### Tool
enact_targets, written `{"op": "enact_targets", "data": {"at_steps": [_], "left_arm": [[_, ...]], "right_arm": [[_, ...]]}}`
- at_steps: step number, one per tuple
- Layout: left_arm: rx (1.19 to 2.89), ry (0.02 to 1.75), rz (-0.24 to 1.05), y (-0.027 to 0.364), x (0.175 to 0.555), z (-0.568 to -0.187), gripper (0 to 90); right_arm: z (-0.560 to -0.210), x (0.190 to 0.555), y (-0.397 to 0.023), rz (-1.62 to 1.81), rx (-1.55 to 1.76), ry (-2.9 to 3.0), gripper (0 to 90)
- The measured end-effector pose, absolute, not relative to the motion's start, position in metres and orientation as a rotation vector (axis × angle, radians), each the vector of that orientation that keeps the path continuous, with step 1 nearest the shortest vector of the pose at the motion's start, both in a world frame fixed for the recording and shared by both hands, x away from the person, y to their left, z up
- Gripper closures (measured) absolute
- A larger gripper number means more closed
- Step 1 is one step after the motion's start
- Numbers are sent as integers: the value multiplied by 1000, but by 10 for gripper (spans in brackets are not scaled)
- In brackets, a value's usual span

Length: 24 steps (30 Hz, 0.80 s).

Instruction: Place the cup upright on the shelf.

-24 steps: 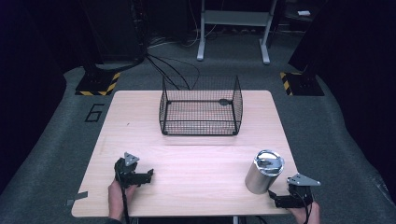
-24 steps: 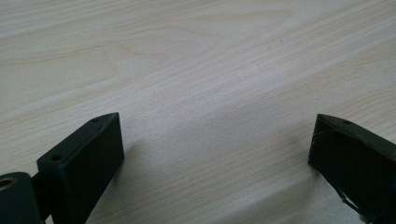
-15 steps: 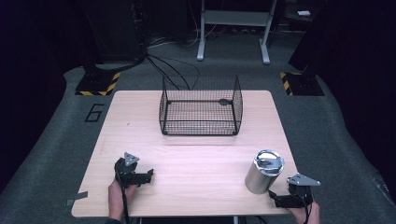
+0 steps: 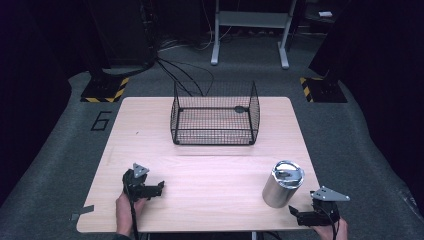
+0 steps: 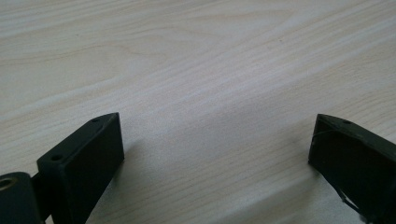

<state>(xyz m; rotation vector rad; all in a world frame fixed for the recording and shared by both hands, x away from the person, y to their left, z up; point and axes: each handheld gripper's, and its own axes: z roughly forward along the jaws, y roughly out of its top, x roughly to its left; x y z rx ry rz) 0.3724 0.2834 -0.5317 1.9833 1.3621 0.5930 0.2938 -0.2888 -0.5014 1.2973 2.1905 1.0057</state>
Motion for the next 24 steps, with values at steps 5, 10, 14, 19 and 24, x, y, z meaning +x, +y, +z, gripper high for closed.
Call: {"op": "enact_targets", "data": {"at_steps": [5, 10, 14, 19, 24], "left_arm": [[1983, 1362, 593, 283, 372, -532, 32], [1983, 1362, 593, 283, 372, -532, 32], [1983, 1362, 593, 283, 372, -532, 32], [1983, 1362, 592, 283, 372, -532, 31], [1983, 1362, 593, 283, 372, -532, 32]], "right_arm": [[-484, 286, -285, 1045, 1269, 2205, 0], [-469, 280, -278, 1087, 1247, 2195, 0], [-458, 277, -271, 1124, 1236, 2165, 0], [-448, 278, -261, 1157, 1205, 2131, 0], [-443, 286, -249, 1180, 1191, 2090, 0]]}}
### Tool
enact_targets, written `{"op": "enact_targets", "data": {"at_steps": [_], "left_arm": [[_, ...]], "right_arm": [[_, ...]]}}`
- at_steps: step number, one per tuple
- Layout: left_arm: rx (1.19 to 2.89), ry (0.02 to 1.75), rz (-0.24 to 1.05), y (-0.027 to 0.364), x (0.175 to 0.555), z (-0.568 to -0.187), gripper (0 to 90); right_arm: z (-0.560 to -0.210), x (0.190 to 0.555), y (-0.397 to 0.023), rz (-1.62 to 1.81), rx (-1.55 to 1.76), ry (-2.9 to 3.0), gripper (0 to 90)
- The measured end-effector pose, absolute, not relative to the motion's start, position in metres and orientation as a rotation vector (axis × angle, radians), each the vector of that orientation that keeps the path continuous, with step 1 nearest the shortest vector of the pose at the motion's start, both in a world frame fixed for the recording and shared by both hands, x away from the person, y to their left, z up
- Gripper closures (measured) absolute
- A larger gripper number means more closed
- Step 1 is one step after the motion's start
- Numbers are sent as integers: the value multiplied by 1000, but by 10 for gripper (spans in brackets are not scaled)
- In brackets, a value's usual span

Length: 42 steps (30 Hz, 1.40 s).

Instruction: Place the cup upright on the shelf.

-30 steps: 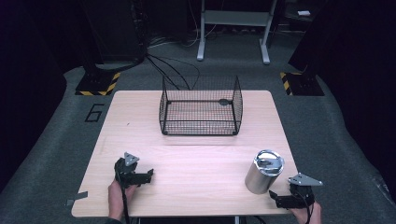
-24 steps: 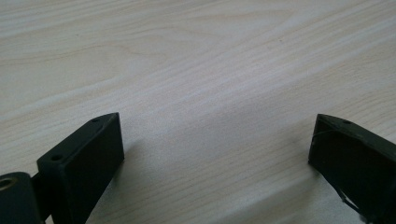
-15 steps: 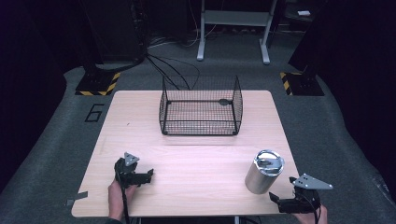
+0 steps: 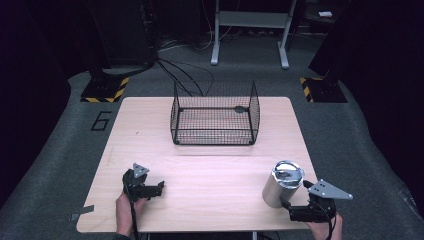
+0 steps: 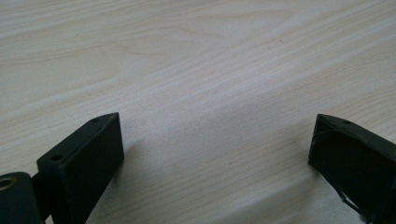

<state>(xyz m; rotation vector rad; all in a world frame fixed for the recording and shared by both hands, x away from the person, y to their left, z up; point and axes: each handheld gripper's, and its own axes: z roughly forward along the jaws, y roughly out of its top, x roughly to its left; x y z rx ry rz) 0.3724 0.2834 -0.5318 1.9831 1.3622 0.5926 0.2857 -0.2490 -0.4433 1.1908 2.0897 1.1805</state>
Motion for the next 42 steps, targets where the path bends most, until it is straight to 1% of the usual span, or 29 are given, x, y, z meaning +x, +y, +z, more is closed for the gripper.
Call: {"op": "enact_targets", "data": {"at_steps": [6, 21, 25, 26, 42], "left_arm": [[1983, 1362, 593, 283, 372, -532, 32], [1982, 1363, 593, 283, 372, -532, 32], [1978, 1364, 594, 283, 372, -532, 32], [1980, 1363, 593, 283, 372, -532, 32], [1977, 1365, 593, 283, 372, -532, 32]], "right_arm": [[-440, 297, -237, 1214, 1189, 2036, 0], [-440, 316, -223, 1240, 1210, 1941, 0], [-442, 317, -222, 1225, 1222, 1934, 10], [-442, 317, -221, 1229, 1222, 1928, 27], [-441, 316, -219, 1200, 1228, 1917, 36]]}}
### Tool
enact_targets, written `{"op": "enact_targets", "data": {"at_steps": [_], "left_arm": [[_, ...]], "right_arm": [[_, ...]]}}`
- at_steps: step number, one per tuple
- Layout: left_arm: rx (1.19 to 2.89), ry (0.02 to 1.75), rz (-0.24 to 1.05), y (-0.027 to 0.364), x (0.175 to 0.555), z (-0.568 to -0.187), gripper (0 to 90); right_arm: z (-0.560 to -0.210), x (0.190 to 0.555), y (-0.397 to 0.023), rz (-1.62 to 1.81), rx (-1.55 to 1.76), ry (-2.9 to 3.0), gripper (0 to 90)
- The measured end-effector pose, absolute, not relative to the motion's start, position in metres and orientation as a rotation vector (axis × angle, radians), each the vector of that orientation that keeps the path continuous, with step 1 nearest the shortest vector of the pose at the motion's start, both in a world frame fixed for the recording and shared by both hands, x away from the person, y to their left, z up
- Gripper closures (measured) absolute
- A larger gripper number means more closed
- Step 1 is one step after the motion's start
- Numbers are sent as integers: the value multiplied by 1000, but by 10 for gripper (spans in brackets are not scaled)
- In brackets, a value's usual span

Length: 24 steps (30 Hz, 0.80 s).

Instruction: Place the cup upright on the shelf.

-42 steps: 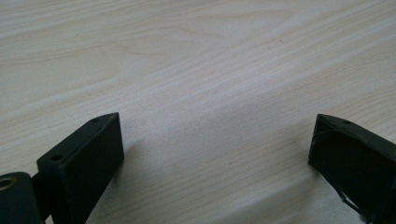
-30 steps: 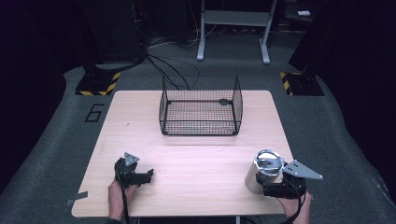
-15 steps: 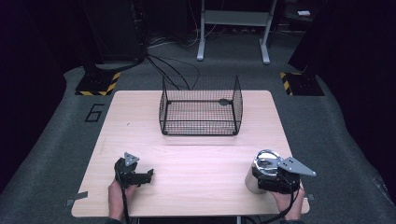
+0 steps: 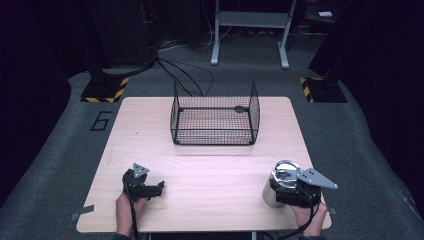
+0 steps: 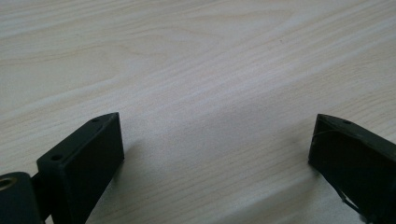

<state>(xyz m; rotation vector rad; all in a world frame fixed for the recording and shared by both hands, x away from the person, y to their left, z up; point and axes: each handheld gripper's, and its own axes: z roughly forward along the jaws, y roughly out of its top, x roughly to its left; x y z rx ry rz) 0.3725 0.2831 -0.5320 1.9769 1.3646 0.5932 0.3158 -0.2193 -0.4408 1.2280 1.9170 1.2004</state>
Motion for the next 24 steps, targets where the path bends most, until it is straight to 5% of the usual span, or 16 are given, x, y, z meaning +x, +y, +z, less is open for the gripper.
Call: {"op": "enact_targets", "data": {"at_steps": [24], "left_arm": [[1977, 1365, 593, 283, 373, -532, 32]], "right_arm": [[-420, 329, -209, 1226, 1172, 1937, 37]]}}
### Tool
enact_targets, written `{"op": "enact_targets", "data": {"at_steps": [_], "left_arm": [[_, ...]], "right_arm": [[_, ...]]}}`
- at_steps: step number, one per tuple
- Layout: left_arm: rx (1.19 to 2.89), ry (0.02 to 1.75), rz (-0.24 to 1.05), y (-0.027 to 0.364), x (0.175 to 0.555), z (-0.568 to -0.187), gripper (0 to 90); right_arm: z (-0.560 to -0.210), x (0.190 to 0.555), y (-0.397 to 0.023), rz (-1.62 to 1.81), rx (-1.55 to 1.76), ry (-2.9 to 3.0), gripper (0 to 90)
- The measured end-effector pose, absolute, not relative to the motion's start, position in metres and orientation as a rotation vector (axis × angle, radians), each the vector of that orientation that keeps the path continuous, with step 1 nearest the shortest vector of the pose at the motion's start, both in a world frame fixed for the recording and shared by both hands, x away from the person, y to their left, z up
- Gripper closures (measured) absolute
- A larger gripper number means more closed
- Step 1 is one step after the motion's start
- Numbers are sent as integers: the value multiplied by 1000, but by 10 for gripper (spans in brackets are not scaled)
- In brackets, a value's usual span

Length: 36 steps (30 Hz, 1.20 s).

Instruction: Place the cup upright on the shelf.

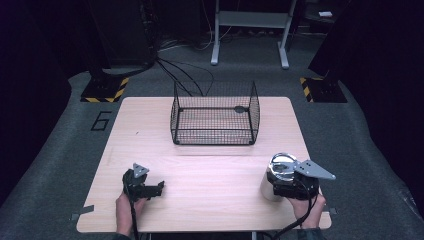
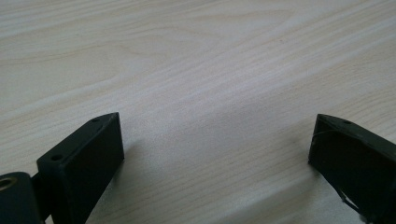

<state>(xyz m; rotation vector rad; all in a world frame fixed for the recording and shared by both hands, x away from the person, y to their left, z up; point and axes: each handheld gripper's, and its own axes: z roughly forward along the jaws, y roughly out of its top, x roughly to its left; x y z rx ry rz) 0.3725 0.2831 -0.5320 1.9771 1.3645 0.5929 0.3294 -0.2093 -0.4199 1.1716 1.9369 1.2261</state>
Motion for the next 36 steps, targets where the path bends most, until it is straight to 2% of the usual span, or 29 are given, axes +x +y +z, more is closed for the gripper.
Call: {"op": "enact_targets", "data": {"at_steps": [36], "left_arm": [[1977, 1365, 593, 283, 373, -532, 31]], "right_arm": [[-386, 379, -158, 1257, 1015, 2067, 37]]}}
